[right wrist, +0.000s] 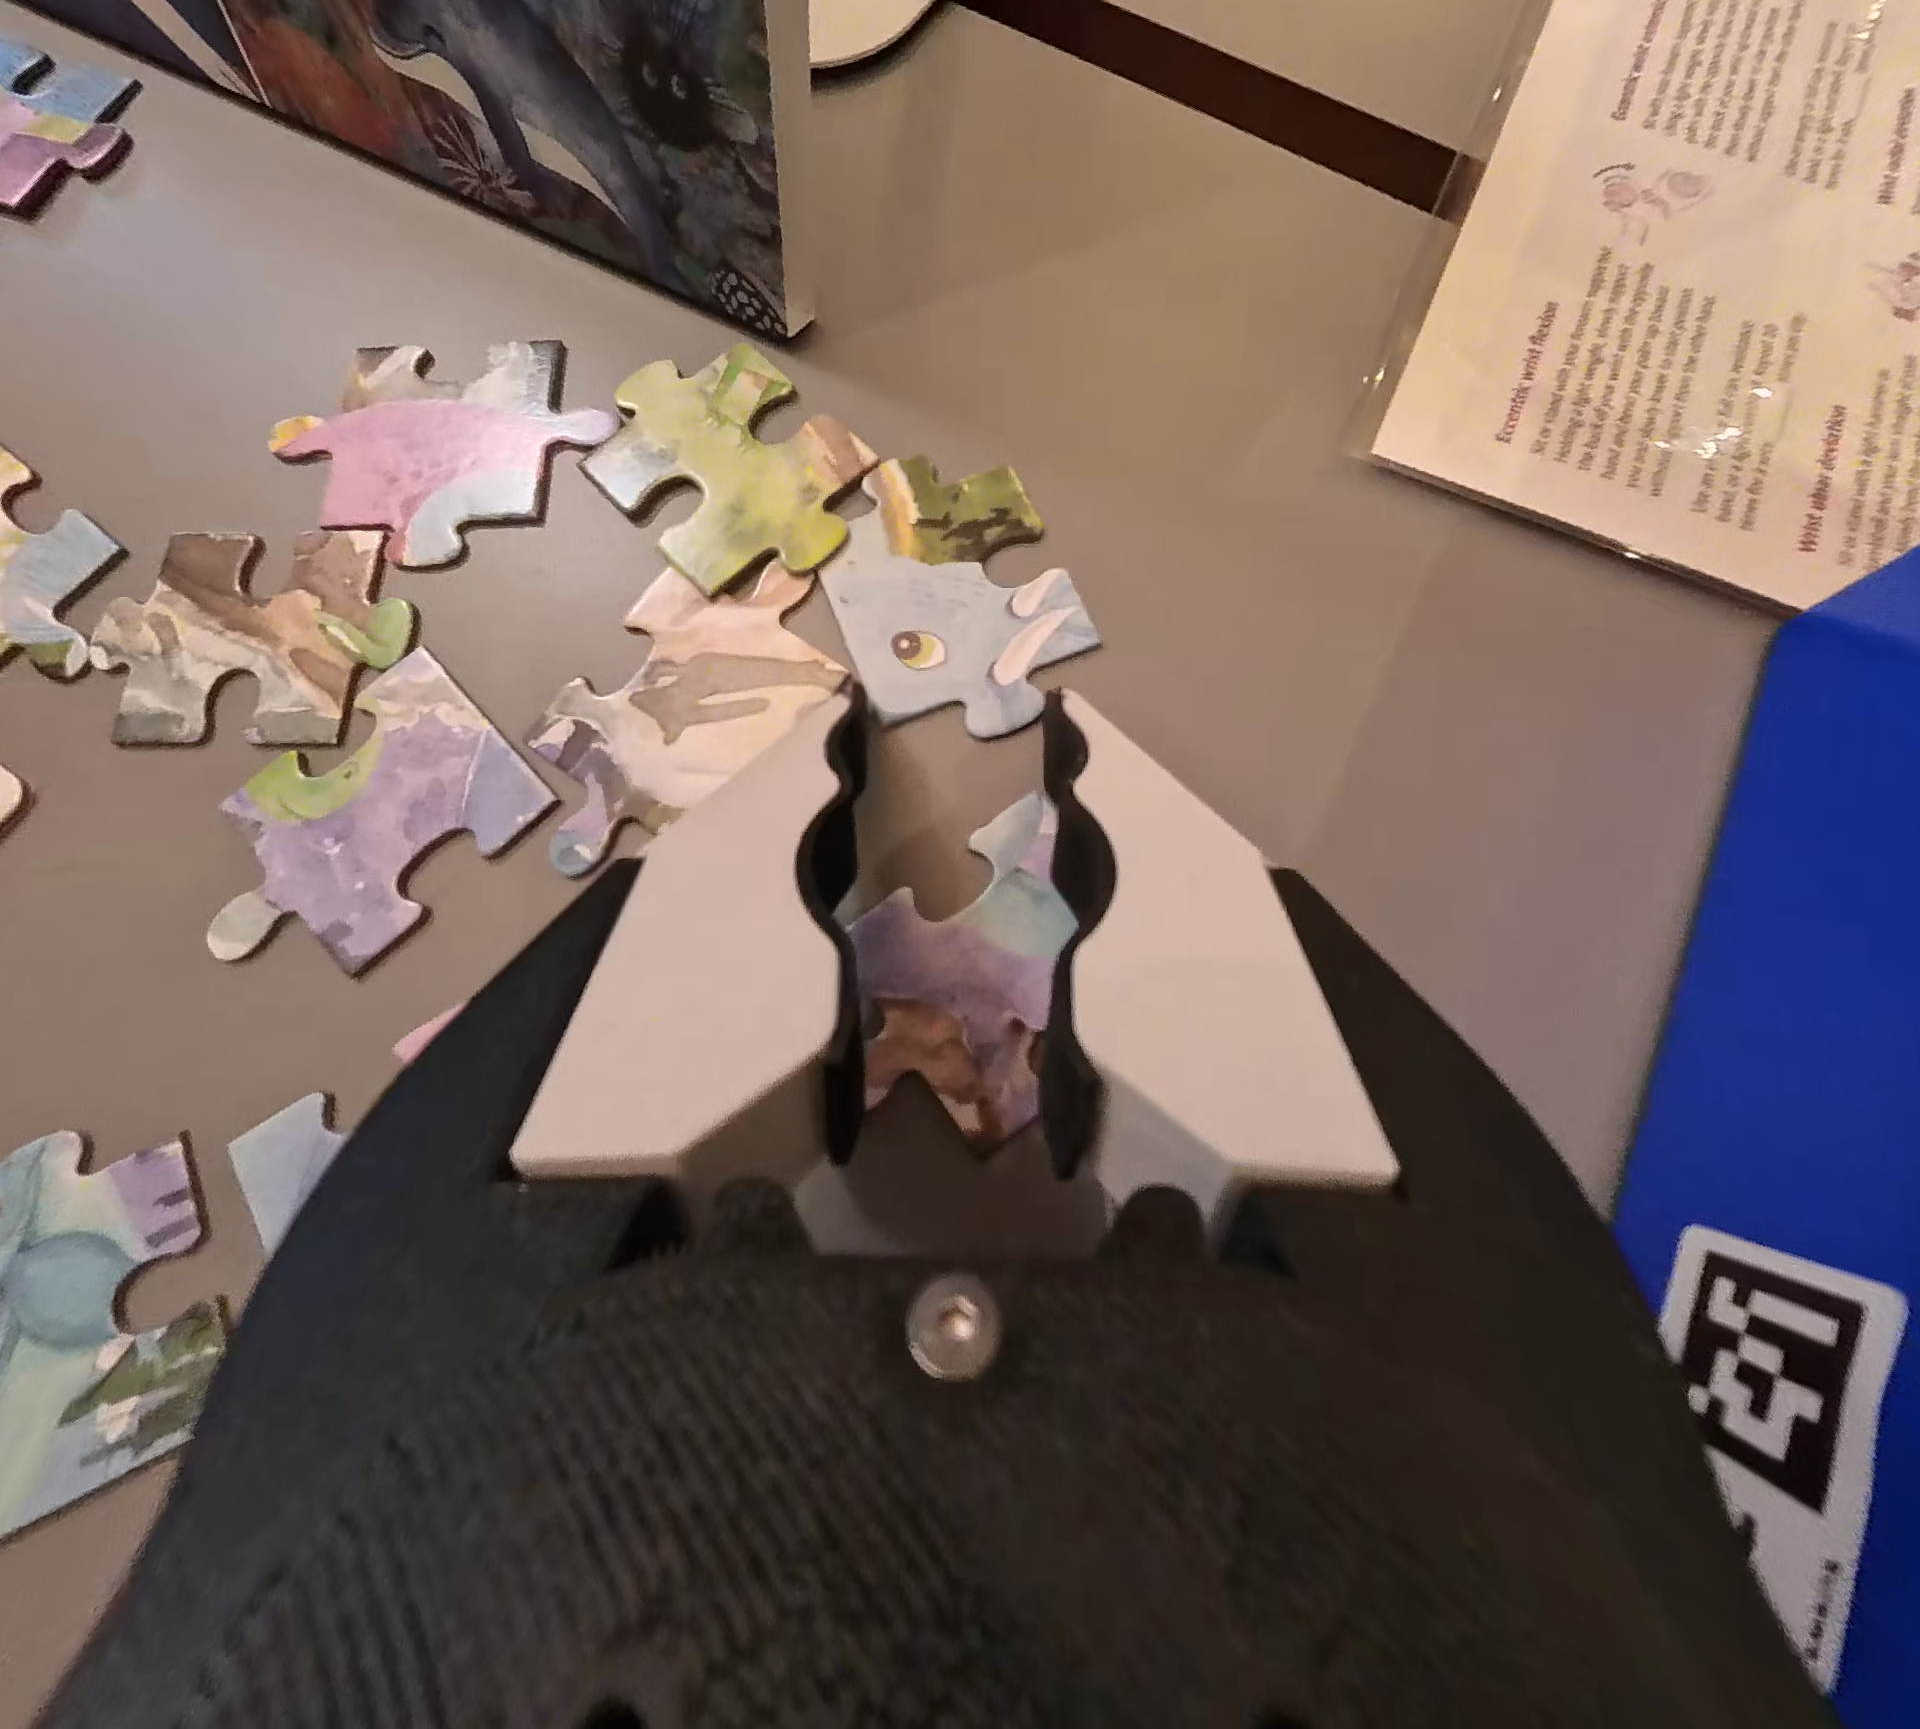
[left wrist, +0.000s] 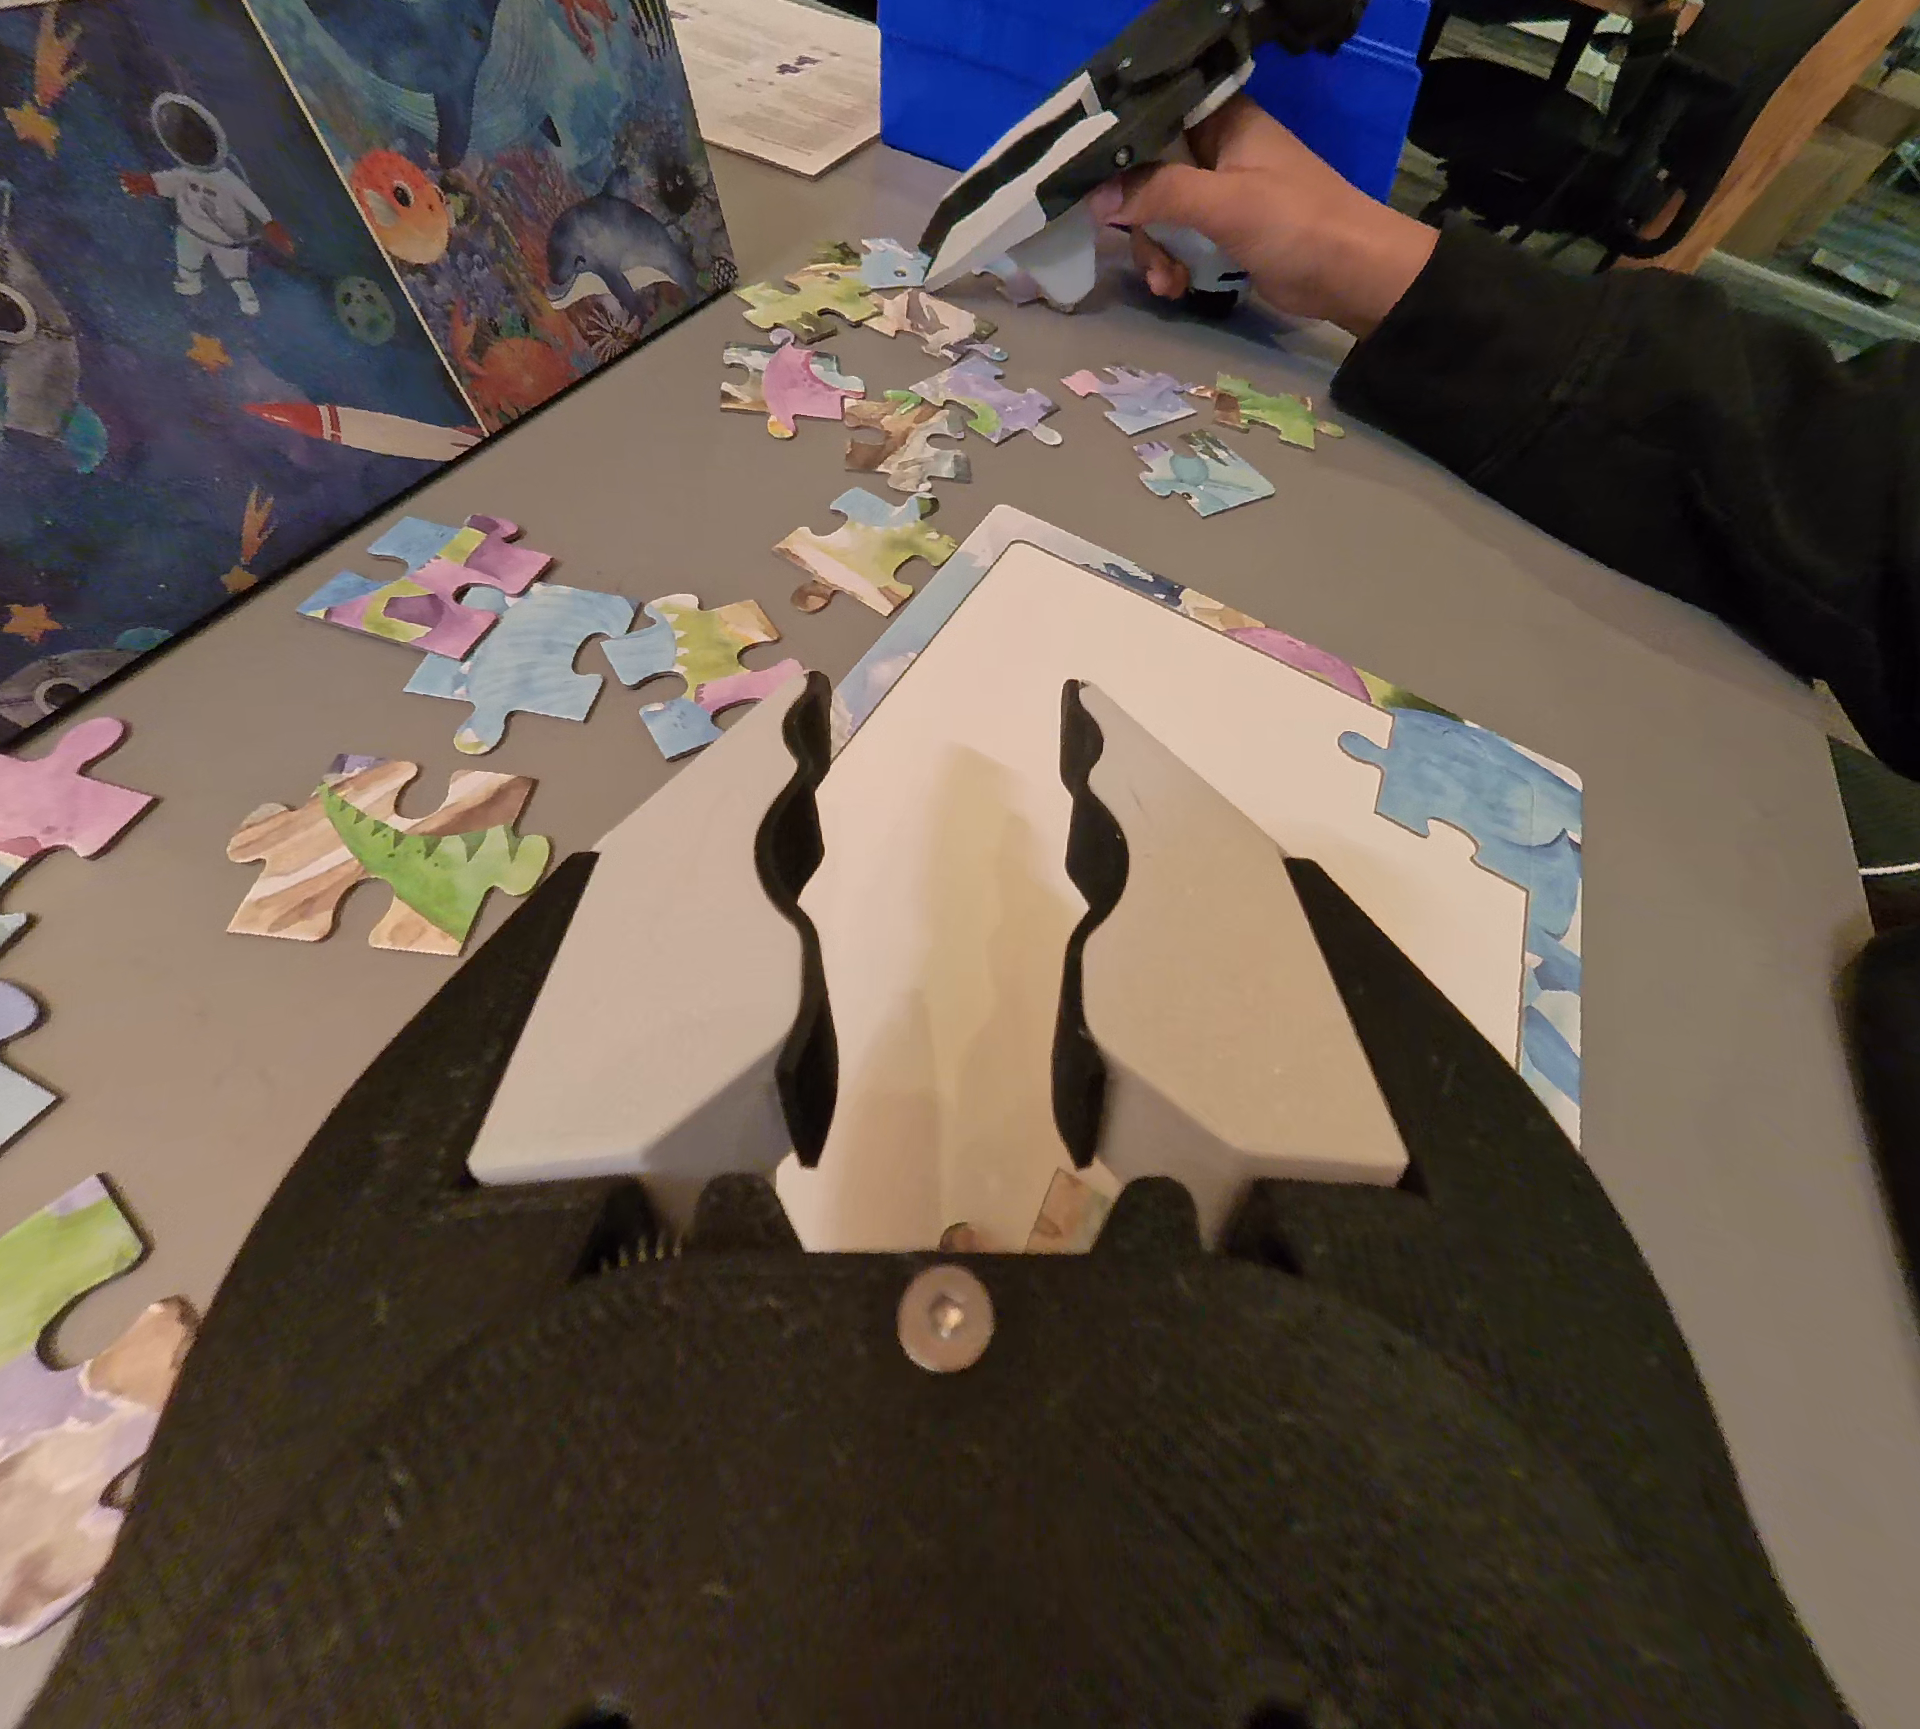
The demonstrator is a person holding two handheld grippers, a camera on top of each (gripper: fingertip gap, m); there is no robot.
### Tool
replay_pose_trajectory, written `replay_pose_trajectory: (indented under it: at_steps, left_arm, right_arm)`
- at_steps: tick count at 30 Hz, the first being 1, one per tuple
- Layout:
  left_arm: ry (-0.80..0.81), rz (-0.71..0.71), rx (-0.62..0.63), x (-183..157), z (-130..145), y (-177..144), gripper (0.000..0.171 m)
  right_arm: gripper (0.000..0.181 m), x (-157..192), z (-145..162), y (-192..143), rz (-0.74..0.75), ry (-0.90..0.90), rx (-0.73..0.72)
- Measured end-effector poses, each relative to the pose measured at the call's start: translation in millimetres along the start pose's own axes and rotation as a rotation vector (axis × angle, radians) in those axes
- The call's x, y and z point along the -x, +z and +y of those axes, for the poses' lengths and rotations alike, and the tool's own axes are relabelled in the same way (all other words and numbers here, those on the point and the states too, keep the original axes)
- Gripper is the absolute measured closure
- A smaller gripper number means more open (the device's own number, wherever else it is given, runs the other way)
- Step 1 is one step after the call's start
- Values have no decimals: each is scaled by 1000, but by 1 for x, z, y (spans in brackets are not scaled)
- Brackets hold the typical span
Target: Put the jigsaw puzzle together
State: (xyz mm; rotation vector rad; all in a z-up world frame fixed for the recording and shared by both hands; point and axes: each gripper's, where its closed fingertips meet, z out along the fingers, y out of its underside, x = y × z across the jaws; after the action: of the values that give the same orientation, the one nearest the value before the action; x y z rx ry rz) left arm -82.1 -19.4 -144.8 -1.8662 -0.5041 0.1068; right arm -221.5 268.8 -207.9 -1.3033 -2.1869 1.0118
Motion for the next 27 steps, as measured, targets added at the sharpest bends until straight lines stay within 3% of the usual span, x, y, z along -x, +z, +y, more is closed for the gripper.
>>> replay_pose_trajectory:
  at_steps: [16,18,27]
  left_arm:
    - [2,1,-3,-1,-1,-1,129]
    - [5,1,-2,-1,-1,-1,129]
    - [11,0,-4,-2,-2,-1,129]
  right_arm:
    - [152,-11,3,-5,43,51,-4]
    - [180,-11,1,-7,42,44,-21]
    - [150,-14,-9,-6,119,10,-58]
